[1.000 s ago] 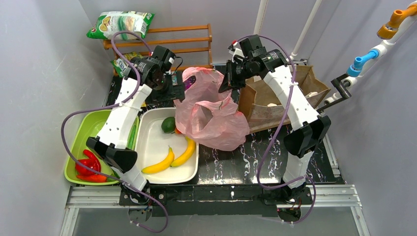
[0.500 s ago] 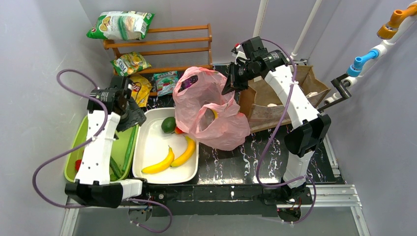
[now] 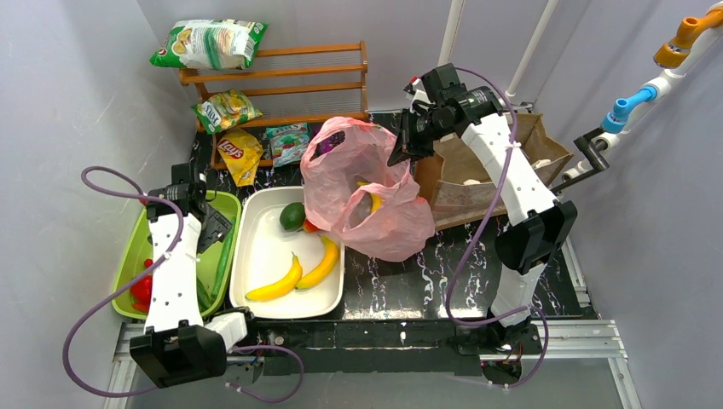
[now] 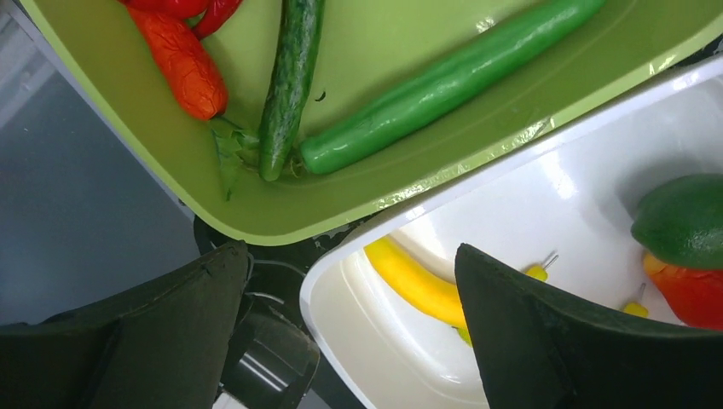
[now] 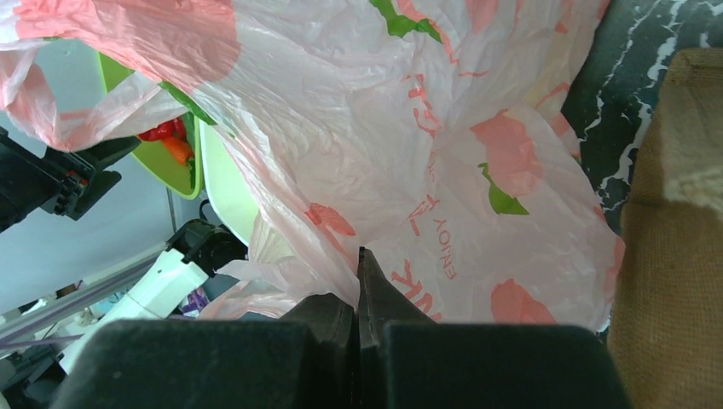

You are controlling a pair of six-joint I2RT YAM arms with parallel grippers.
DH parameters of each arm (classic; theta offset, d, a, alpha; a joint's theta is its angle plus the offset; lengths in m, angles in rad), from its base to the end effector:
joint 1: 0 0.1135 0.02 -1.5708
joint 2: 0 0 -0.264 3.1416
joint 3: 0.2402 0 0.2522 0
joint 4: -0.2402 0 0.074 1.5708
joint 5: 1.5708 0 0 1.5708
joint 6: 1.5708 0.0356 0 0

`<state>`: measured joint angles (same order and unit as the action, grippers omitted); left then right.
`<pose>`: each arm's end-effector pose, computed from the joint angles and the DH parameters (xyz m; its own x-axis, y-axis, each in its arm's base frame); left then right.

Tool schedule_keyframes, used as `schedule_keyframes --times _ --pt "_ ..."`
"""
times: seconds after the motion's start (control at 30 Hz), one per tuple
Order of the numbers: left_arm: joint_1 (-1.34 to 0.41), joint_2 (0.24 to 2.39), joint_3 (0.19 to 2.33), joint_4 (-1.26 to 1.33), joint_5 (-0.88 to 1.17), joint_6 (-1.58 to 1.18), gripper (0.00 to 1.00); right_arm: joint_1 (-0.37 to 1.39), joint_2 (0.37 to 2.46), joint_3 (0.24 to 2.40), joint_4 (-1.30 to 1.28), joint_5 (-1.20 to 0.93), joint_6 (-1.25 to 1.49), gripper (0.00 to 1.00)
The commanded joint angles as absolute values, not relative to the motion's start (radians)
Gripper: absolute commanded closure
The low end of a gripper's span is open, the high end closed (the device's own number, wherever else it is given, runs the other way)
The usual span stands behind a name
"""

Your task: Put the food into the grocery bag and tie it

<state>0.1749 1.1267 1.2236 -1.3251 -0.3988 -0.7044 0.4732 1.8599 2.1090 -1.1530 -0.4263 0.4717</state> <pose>0.1753 0.0450 0.3347 -0.5197 -0.6978 -0.4928 -0.8207 0.5681 0.0612 0.3348 0.1880 0.4015 -0.9150 -0.0037 -0.4034 -0.2546 0.7808 0.5705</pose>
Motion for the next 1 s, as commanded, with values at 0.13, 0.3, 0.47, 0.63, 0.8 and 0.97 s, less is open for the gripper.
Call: schedule_keyframes --times 0.13,0.3,0.47,0.63,0.8,0.97 --pt "0.316 1.061 1.117 -1.17 -0.388 -0.715 0.1 0.474 1.74 2.155 -1.197 -0.318 0.462 0.99" --pt "0.349 1.127 1.025 -1.144 -0.419 -0.792 0.12 0.464 1.769 2.157 -1.209 -0.364 0.462 0.99" --pt "0.405 1.129 0.912 -1.049 -0.461 -0.796 0.16 0.457 1.768 2.168 -1.214 -0.371 0.465 0.99" --pt "0.446 1.12 0.842 -0.95 -0.495 -0.703 0.14 0.436 1.763 2.169 -1.215 -0.37 0.466 0.99" --pt "0.502 1.156 0.811 -0.826 -0.423 -0.562 0.12 0.43 1.765 2.168 -1.206 -0.385 0.472 0.99" --pt "0.521 1.184 0.78 -0.706 -0.384 -0.476 0.12 0.427 1.765 2.174 -1.201 -0.393 0.475 0.99"
